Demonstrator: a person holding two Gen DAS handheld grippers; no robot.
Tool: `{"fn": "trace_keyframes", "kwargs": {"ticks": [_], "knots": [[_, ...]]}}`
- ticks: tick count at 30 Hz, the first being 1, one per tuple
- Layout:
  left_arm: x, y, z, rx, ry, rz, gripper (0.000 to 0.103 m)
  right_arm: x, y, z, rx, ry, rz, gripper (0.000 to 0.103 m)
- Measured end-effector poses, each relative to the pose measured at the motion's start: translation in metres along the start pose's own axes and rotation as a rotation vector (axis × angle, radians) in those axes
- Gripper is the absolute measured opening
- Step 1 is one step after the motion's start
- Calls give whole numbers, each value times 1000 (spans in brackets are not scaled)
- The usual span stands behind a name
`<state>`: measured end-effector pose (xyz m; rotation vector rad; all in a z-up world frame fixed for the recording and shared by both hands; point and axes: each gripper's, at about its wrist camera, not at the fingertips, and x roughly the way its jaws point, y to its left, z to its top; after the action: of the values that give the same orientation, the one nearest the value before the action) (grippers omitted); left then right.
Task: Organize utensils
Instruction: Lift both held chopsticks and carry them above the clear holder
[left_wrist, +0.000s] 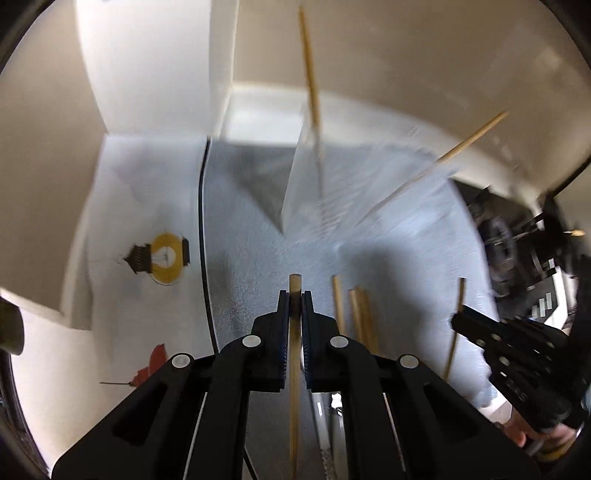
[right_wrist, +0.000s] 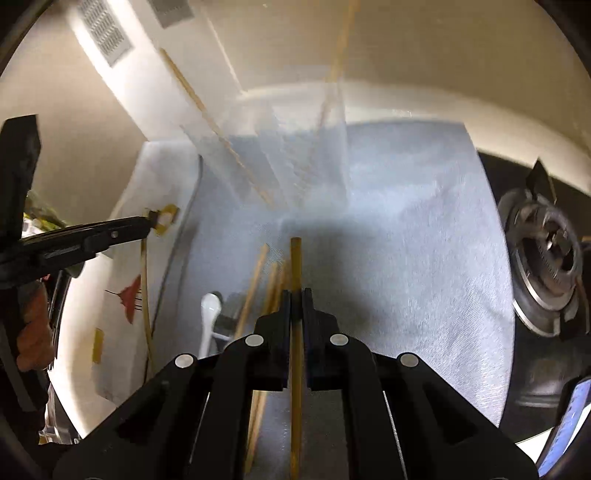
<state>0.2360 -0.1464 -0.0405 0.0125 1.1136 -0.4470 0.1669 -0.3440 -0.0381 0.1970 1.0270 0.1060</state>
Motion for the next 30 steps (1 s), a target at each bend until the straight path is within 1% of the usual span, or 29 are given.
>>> {"fn": "trace_keyframes", "kwargs": {"ticks": [3,5,13,15,20,24,30], "knots": [[-30,-12,-11,22,-64,-26,7,-15,10,2,-28,-40,7,6],[-47,-15,-16,38,-99,-28,6,-24,17,3,-45,-65,12,6],[-93,-34,-23,83,-185,4,6,-57,27,6,-81,-146,53,6],[-104,-39,-24,93,-209,24,7,-63,29,7,-91,-166,57,6],[-119,-45,-23,102,-254,55,7,-79,33,8,-102,-212,54,6],[-125,-48,-22,102,-266,71,6,-89,32,9,-102,-239,57,6],[-132,-53,-22,104,-282,76,7,-108,35,12,-115,-288,57,6]]}}
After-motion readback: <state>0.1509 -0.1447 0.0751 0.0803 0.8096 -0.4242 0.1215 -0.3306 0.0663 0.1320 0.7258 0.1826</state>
